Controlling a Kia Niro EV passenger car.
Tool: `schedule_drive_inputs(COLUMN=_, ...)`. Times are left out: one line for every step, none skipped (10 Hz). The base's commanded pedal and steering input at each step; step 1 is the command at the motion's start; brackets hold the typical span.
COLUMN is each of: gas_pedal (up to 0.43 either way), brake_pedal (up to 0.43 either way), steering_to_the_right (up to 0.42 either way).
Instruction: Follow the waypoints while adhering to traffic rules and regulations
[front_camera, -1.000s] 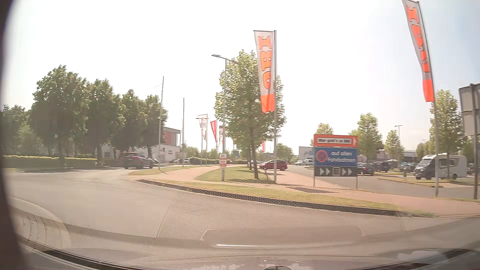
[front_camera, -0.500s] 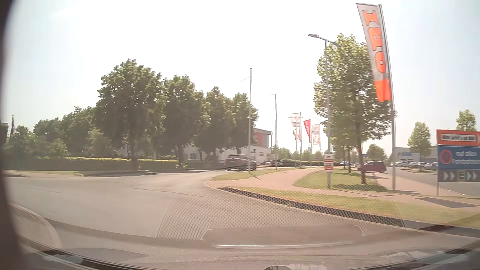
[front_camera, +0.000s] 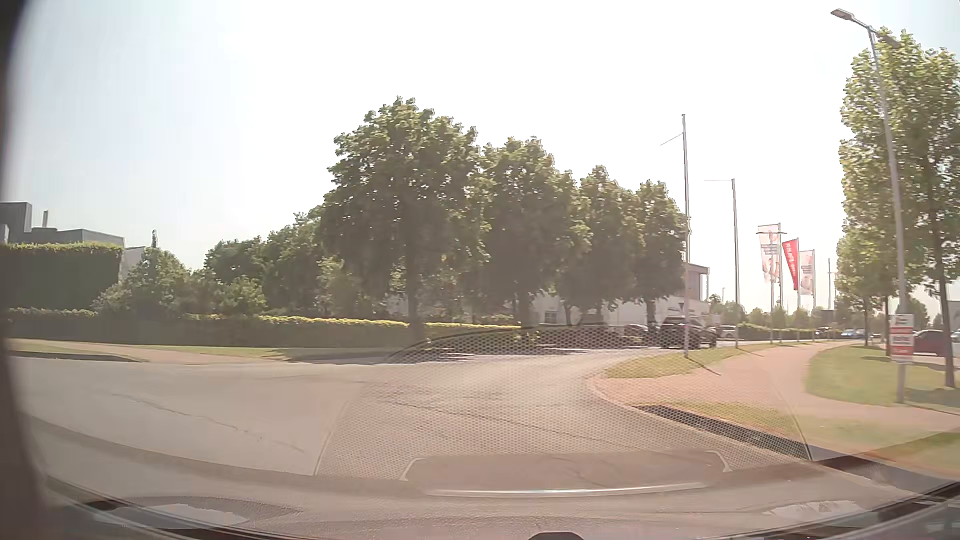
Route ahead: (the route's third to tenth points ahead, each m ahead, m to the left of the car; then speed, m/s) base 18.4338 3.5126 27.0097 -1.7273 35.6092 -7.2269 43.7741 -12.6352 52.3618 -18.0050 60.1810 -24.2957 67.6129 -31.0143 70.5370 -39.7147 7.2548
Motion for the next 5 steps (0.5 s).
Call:
schedule_drive_inputs(gas_pedal=0.209, brake_pedal=0.000, steering_to_the_right=-0.213)
schedule_drive_inputs(gas_pedal=0.209, brake_pedal=0.000, steering_to_the_right=-0.164)
schedule_drive_inputs(gas_pedal=0.209, brake_pedal=0.000, steering_to_the_right=-0.124)
schedule_drive_inputs(gas_pedal=0.209, brake_pedal=0.000, steering_to_the_right=-0.087)
schedule_drive_inputs(gas_pedal=0.209, brake_pedal=0.000, steering_to_the_right=-0.032)
